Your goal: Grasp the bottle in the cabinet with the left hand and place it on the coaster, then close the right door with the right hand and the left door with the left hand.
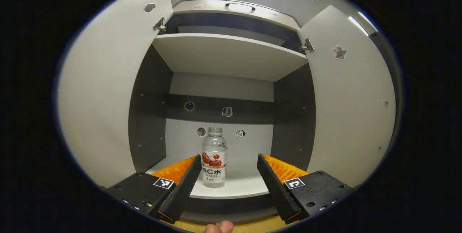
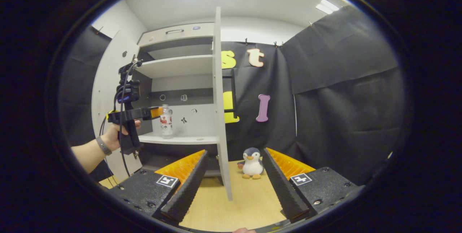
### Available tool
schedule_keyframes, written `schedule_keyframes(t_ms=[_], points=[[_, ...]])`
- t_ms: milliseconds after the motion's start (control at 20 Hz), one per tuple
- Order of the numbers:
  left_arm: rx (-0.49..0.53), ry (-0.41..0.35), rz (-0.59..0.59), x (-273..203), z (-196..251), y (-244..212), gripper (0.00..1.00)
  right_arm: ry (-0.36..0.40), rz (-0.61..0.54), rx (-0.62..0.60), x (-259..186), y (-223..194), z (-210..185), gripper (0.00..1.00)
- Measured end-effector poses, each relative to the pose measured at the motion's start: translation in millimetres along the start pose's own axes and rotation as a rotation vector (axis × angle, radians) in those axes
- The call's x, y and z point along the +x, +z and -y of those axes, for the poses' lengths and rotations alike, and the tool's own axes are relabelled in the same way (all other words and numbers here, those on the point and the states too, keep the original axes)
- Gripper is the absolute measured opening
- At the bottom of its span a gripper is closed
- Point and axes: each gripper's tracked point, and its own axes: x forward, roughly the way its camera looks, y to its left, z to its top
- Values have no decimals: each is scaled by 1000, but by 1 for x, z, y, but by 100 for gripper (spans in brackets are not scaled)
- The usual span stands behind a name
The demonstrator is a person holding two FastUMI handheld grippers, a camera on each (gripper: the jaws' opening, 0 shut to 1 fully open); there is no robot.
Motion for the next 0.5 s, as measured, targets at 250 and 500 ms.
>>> schedule_keyframes(t_ms=[250,500], points=[[31,57,-3,49,-13,-13,95,-44,2,-14,-4,2,7,98],[64,95,-15,82,-25,-24,95,-84,-20,-4,-6,-5,15,98]])
